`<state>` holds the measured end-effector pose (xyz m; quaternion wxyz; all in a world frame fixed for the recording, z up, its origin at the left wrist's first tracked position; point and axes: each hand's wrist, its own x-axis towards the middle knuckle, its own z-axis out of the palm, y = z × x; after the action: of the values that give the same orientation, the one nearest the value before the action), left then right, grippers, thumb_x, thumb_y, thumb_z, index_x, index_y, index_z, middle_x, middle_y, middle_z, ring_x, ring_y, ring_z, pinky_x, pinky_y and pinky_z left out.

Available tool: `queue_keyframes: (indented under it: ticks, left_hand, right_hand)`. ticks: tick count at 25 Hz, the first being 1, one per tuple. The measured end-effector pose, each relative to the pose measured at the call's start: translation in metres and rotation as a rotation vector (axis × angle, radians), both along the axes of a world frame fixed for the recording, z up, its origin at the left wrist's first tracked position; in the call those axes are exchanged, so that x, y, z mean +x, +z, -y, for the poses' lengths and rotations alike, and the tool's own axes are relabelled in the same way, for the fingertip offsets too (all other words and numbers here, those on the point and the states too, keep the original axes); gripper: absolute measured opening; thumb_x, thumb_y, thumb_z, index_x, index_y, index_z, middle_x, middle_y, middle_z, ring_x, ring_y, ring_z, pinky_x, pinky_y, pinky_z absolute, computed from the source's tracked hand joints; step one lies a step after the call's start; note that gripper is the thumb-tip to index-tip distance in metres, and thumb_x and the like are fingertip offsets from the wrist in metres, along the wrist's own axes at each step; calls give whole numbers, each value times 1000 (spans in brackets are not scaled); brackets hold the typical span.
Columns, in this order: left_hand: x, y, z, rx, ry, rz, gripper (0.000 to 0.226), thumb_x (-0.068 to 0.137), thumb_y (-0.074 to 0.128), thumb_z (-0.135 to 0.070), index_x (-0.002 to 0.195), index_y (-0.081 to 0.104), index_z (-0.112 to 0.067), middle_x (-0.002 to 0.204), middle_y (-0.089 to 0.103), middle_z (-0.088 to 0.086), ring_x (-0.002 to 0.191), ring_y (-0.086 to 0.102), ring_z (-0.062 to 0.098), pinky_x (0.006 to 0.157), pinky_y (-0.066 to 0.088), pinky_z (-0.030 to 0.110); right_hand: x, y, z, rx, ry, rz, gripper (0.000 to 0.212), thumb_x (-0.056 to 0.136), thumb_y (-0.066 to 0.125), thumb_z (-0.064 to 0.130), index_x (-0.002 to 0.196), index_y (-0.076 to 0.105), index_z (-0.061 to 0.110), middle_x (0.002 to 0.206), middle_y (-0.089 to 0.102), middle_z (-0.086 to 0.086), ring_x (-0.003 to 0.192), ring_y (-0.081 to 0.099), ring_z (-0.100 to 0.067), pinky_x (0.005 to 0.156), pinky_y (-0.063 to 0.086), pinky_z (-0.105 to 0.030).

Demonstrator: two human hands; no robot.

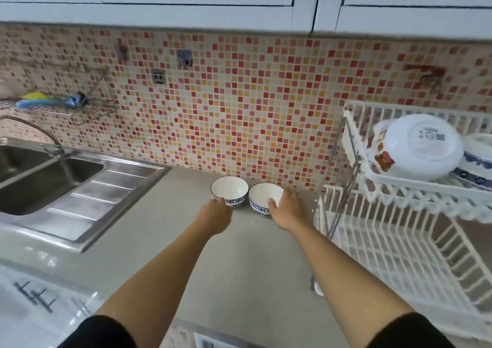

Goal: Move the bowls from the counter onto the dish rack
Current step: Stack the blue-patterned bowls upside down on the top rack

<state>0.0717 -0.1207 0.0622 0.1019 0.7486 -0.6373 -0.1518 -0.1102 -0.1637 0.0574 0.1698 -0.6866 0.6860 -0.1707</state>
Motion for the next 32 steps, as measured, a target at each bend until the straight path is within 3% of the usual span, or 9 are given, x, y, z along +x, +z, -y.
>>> queue_keyframes:
  ticks: [5,13,18,21,26,29,32]
  left_hand:
    - [0,-61,54,122,-28,-3,43,99,33,-29,126,47,1,130,54,23,121,50,37,98,41,40]
    - [-27,-115,157,188,35,-242,41,101,33,-25,123,50,5,129,56,25,120,52,35,98,40,36]
    - [-45,-134,188,189,27,-426,45,99,37,-24,138,35,0,141,47,22,128,46,36,106,38,40]
    - [-53,-136,192,215,86,-521,52,98,41,-22,142,24,0,143,44,21,129,45,38,104,37,39]
    - [-55,-124,175,190,180,-583,46,97,44,-16,136,32,3,139,47,23,127,46,37,101,39,35]
    - [-49,-102,149,163,189,-595,49,91,49,-9,135,30,0,132,53,24,120,52,39,99,46,40]
    - [-41,-68,111,69,214,-630,50,86,49,0,132,31,-2,127,55,21,113,56,38,91,51,40]
  right_hand:
    - [-10,-61,61,89,-155,48,58,91,47,44,134,38,6,135,45,-18,125,43,-36,97,39,-41]
    - [-2,-126,150,125,-343,244,63,87,55,40,136,38,5,132,53,-19,119,51,-36,95,43,-40]
    - [-2,-144,179,280,-388,350,50,88,53,16,133,41,-4,133,53,-23,119,53,-37,94,43,-34]
    - [-1,-142,176,252,-415,375,46,85,50,10,129,45,-4,129,55,-23,115,55,-38,91,45,-33]
    - [8,-127,140,141,-439,487,46,88,48,6,133,38,1,133,51,-18,116,54,-36,94,45,-36]
    - [8,-123,114,86,-390,767,53,80,45,-1,128,37,19,126,51,-6,112,56,-34,84,55,-52]
    - [6,-98,75,4,-244,833,62,78,44,-1,129,33,32,127,48,3,114,53,-26,77,59,-51]
